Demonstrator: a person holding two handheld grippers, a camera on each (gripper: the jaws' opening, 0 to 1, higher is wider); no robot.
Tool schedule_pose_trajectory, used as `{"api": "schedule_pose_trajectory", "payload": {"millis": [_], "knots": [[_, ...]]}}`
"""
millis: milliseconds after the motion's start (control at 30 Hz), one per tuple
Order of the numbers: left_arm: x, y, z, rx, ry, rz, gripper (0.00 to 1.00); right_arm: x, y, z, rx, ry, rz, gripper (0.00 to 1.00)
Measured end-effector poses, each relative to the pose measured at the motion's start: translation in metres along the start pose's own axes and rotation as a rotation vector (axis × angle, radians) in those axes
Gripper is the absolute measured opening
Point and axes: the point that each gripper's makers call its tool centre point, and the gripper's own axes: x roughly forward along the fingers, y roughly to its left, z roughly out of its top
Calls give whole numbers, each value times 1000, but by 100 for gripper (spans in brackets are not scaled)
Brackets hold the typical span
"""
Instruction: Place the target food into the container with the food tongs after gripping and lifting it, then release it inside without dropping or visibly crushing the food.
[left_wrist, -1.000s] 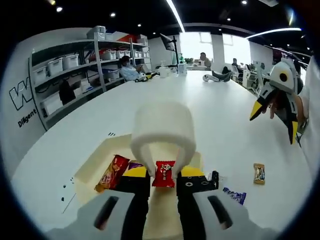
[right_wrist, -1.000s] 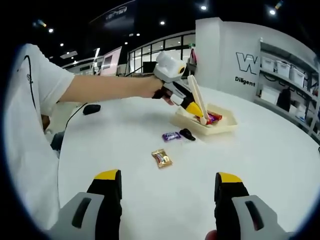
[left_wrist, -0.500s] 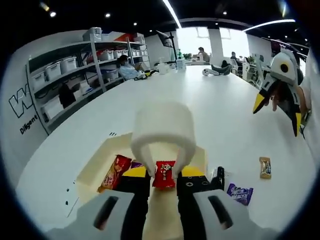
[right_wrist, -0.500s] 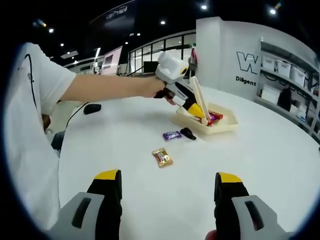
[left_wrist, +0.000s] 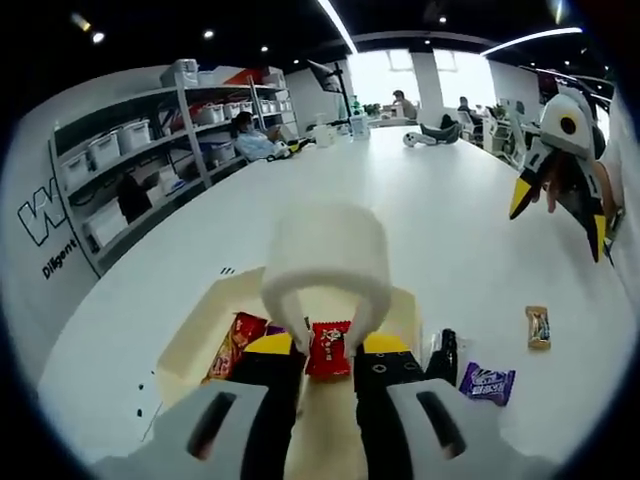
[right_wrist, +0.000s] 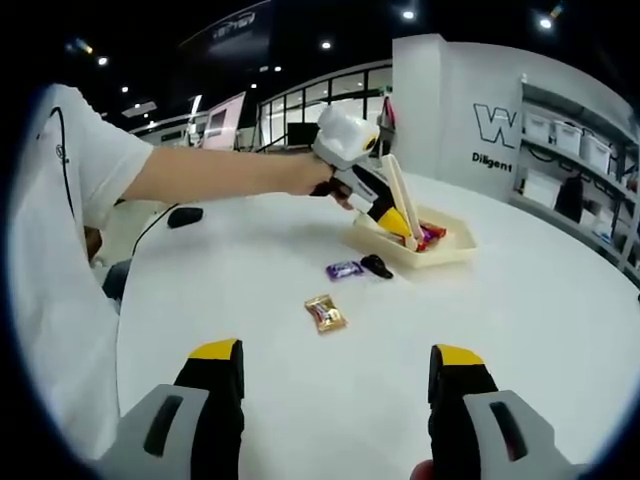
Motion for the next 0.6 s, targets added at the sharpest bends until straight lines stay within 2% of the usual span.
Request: {"api": "schedule_pose_trajectory", "payload": {"millis": [600], "knots": [[-2,-1,3,10,-12,-2,21,1,1,-1,-1,4,4,73]]}}
